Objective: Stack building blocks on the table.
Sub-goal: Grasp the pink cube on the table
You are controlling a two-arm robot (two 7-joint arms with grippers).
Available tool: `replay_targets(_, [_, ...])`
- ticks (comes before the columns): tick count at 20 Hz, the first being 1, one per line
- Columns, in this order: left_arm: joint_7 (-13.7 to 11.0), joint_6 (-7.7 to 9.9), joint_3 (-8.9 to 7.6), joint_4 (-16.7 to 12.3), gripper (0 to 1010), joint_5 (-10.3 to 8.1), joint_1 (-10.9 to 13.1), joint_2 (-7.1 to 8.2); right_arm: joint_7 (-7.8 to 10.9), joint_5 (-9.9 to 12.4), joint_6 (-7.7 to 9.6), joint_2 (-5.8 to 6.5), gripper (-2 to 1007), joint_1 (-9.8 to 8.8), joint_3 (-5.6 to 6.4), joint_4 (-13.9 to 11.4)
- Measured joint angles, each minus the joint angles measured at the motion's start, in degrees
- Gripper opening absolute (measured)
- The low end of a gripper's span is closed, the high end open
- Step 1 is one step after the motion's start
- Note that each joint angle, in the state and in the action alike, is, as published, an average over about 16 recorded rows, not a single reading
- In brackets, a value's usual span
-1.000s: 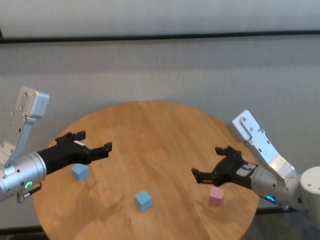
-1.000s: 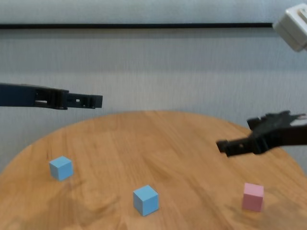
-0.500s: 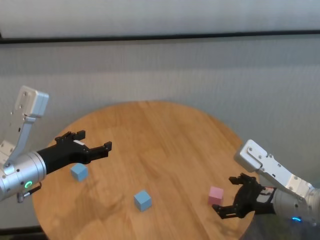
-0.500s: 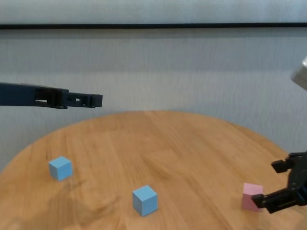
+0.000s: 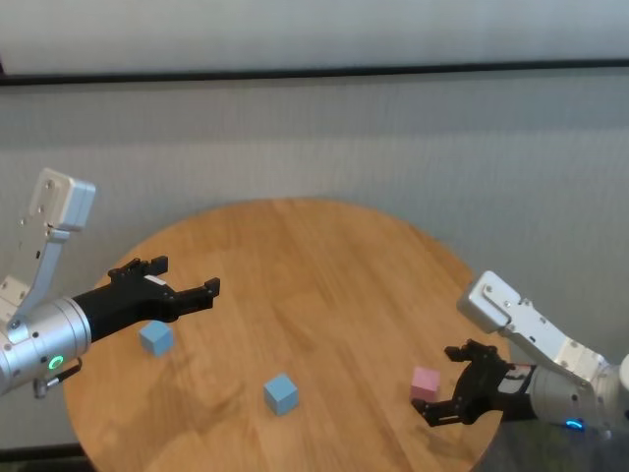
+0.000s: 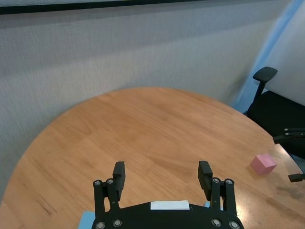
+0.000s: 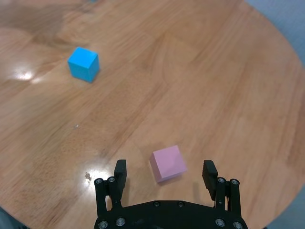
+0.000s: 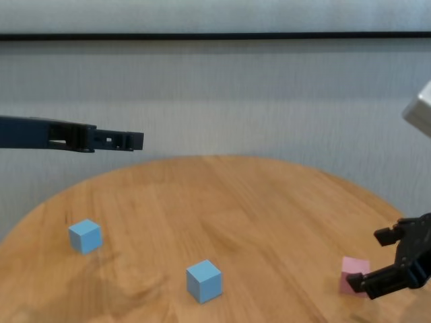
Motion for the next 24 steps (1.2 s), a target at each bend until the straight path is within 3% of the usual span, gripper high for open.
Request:
replay_targets(12, [0.0,0.0,-0.04,0.0,1003,-0.03,0.0,-0.03,1.41,-0.1,-1.14,-1.24,1004,3.64,-2.83,5.5])
replay_targets(24, [0.0,0.0,-0.05,0.0,1003,-0.03,0.0,-0.04,1.63,-0.2,-0.74,-3.09,1004,6.7,-4.02,10.3])
